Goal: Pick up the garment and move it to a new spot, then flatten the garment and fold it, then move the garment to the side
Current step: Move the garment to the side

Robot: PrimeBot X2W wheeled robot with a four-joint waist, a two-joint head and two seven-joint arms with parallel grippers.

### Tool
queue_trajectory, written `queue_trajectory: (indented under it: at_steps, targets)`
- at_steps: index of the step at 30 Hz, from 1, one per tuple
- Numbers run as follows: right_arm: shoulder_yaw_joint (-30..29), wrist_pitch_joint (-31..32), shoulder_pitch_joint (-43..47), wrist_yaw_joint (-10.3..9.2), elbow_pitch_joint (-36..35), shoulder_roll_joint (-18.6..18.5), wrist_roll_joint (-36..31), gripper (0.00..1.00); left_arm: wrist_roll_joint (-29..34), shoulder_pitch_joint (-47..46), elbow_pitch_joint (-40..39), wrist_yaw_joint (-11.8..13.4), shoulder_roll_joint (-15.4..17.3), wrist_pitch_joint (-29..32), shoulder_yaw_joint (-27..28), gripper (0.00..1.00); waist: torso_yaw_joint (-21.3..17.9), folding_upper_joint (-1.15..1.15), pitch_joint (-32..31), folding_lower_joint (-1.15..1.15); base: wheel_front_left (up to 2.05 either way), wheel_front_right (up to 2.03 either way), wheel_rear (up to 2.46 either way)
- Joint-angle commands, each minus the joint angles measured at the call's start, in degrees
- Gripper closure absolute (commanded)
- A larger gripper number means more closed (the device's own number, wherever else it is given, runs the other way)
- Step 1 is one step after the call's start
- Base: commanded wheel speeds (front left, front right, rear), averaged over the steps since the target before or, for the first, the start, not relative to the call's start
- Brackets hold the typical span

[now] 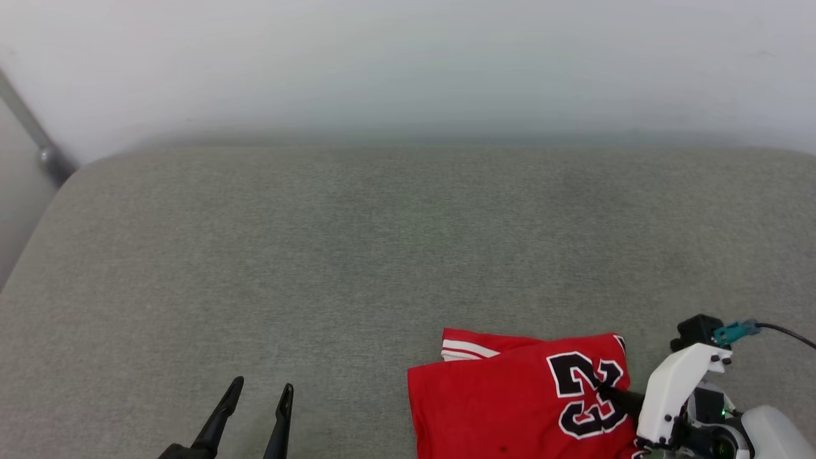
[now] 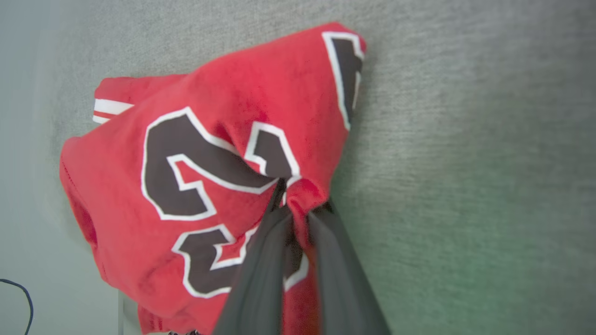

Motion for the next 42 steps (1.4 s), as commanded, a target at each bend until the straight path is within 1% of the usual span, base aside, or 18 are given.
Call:
queue_trajectory:
  at_steps: [1,3,8,15,18,22,24,27,31,35,38,42]
  targets:
    - [0.4,-0.6,-1.3,-0.1,-0.8,-1.6,0.1,1.0,-0.4,-1.2,-0.1,0.0,-0.2,-0.1,-0.1,0.0,-2.7,0.0,0.5,0.0,0.0,0.0,0.0]
    - [1.5,-1.0,-2.5,-0.1,-1.9,-2.0,0.3,1.0,-1.0,-1.5,-0.3,0.0,-0.6,-0.1,0.1,0.0,-5.3,0.0,0.8,0.0,0.0,0.0,0.0]
    - [3.8,-1.7,-5.5,-0.08,-4.1,-3.6,0.5,1.0,-1.9,-2.9,-0.4,0.0,-0.2,-0.1,-0.6,0.0,-12.2,0.0,1.8,0.0,0.0,0.0,0.0]
    - [7.4,-2.4,-9.4,-0.07,-5.5,-4.7,0.0,1.0,-2.6,-5.4,-1.1,0.0,1.3,-0.1,-1.7,0.0,-21.4,0.0,3.7,0.0,0.0,0.0,0.0]
    - [8.4,-3.1,-10.6,-0.07,-5.1,-3.9,0.2,1.0,-2.7,-5.9,-1.2,0.0,2.4,-0.1,-1.7,0.0,-24.3,0.0,4.7,0.0,0.0,0.0,0.0]
    - [9.6,-4.8,-11.3,-0.07,-4.4,-2.9,0.2,1.0,-3.3,-6.6,-1.5,0.0,3.8,-0.1,-1.5,0.0,-26.3,0.0,6.6,0.0,0.0,0.0,0.0]
    - [9.3,-5.7,-11.0,-0.07,-3.0,-2.8,-0.4,1.0,-3.4,-7.0,-1.5,0.0,4.7,-0.1,-2.5,0.0,-26.2,0.0,7.1,0.0,0.0,0.0,0.0]
    - [8.5,-7.0,-10.1,-0.07,-1.5,-3.2,-0.8,1.0,-4.0,-7.3,-1.7,0.0,5.7,-0.1,-3.4,0.0,-24.8,0.0,7.9,0.0,0.0,0.0,0.0]
    - [6.0,-9.3,-13.4,-0.07,-0.2,-4.8,-1.2,1.0,-4.8,-8.3,-2.9,0.1,8.0,-0.1,-4.1,0.0,-22.3,0.0,11.0,0.0,0.0,0.0,0.0]
    - [2.0,-10.7,-17.1,-0.08,1.9,-8.6,-2.4,1.0,-6.1,-9.5,-4.8,0.1,10.7,-0.1,-4.3,0.0,-18.5,0.0,14.7,0.0,0.0,0.0,0.0]
    - [-2.0,-11.5,-19.8,-0.08,3.3,-13.0,-4.1,1.0,-7.3,-9.7,-5.6,0.1,12.5,-0.1,-3.4,0.0,-15.3,0.0,16.3,0.0,0.0,0.0,0.0]
    - [-8.0,-12.2,-22.9,-0.07,4.8,-17.7,-6.0,1.0,-8.0,-9.9,-6.0,0.0,14.4,-0.1,-1.9,0.0,-11.7,0.0,18.5,0.0,0.0,0.0,0.0]
